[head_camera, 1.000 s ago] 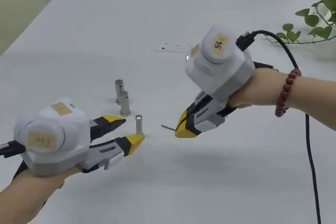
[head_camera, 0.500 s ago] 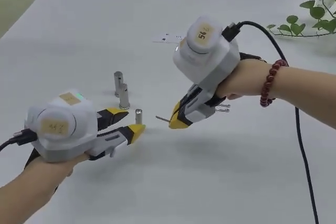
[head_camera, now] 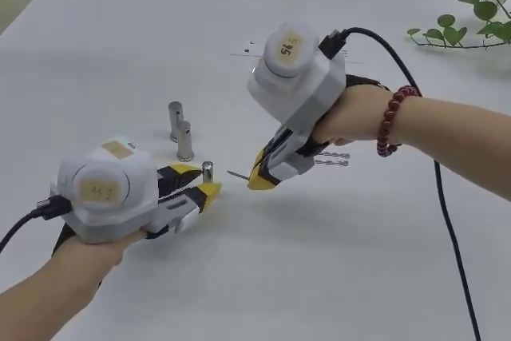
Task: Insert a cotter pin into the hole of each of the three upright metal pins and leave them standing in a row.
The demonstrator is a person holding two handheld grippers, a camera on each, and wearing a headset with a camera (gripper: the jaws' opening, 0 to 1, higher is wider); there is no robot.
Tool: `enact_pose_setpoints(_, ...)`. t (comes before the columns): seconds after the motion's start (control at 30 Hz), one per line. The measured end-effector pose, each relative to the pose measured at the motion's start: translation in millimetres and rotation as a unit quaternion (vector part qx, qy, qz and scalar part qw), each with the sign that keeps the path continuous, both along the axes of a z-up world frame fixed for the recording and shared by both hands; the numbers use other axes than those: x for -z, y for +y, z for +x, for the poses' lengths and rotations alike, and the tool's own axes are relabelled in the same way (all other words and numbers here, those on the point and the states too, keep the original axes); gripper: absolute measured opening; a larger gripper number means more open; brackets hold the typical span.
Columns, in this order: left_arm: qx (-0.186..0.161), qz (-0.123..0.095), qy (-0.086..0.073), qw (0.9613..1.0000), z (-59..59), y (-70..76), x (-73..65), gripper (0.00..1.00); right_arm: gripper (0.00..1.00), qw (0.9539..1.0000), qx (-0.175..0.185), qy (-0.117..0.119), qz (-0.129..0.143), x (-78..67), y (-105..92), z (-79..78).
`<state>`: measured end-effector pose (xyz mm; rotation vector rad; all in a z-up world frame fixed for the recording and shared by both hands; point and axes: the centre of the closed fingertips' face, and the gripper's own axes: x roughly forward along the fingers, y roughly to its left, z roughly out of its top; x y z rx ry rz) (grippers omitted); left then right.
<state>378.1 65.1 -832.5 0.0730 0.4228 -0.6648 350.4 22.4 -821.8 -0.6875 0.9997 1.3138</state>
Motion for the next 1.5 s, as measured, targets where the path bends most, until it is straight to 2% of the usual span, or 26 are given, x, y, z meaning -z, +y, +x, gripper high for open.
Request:
enact_pose_setpoints(0.37,0.008,-0.005,0.0,1.0,3.0,-3.9,1.7,0.08,0.03,0.9999,0.006,0.009,0.003,2.6,6.3,2.7)
enact_pose_setpoints(1.03,0.014,-0.009,-0.007,0.9998,2.5,-7.6,3.1,0.07,0.03,1.0,-0.002,0.008,-0.001,5.8,11.7,8.5)
enact_pose_setpoints(1.17,0.017,-0.004,-0.011,0.9998,1.8,-8.6,3.5,0.07,0.03,1.0,-0.006,0.007,-0.002,5.1,14.4,9.0)
enact_pose_setpoints(1.5,0.021,-0.001,-0.013,0.9997,3.5,-8.6,6.5,0.07,0.03,0.9993,-0.029,0.002,-0.025,4.1,14.7,10.5)
